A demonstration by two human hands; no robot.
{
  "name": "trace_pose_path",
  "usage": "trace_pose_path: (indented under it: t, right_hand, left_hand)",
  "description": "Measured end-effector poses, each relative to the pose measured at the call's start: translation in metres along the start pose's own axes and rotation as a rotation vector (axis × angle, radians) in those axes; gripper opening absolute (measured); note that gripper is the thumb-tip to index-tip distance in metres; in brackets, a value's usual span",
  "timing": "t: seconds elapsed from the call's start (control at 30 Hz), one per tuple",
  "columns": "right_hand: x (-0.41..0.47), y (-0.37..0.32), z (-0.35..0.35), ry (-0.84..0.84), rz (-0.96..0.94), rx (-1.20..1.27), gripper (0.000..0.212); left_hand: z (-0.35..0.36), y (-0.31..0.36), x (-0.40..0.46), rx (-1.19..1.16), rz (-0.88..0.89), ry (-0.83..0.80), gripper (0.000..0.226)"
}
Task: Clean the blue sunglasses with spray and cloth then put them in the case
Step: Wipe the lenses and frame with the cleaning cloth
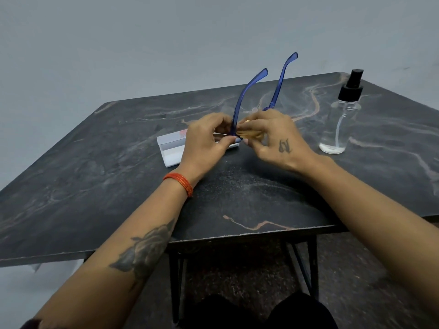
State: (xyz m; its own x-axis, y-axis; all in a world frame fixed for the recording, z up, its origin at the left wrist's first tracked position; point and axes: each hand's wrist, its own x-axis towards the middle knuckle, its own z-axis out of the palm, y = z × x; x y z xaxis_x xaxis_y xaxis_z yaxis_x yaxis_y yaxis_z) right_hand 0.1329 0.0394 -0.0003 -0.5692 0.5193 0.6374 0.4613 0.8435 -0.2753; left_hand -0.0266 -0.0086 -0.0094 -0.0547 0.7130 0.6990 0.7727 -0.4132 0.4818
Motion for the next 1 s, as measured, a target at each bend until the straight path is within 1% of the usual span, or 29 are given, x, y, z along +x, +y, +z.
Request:
trace_pose_path:
  t: [0.13,0.23,0.4,0.47,0.57,0.67,0.77,0.87,1.0]
  right_hand:
    - [0.004,-0.002,-0.004,0.022,0.041,0.078,0.020]
    - [0.002,-0.002,-0.002,0.030,0.090,0.140,0.022]
    - [0.004,0.001,0.002,0.085,0.074,0.001,0.026]
    - [0.005,0.002,0.005,0.108,0.095,-0.009,0.029]
    - [0.004,0.001,0.009,0.094,0.117,0.072,0.030]
    - [0.003,-0.002,0.009,0.076,0.116,0.139,0.025]
    - [0.001,-0.002,0.008,0.074,0.103,0.170,0.021]
    - [-0.001,0.000,0.008,0.095,0.100,0.129,0.018]
    - [0.001,0.001,0.009,0.132,0.124,0.037,0.020]
  left_hand:
    - [-0.002,0.000,0.002,-0.003,0.001,0.003,0.025]
    - [-0.001,0.000,-0.001,0.011,-0.011,-0.005,0.025]
    - [-0.003,0.001,0.000,-0.005,-0.013,0.016,0.022]
    - [-0.003,0.001,0.000,0.001,-0.004,0.016,0.021]
    - [-0.003,0.000,-0.001,0.008,-0.009,0.022,0.023]
    - [-0.003,0.000,-0.001,0.032,0.015,0.023,0.023]
    - [-0.003,0.001,-0.003,0.004,0.009,0.039,0.027]
    - [-0.002,0.000,-0.005,-0.006,0.013,0.031,0.026]
    - [-0.004,0.001,-0.003,-0.010,0.020,0.031,0.024]
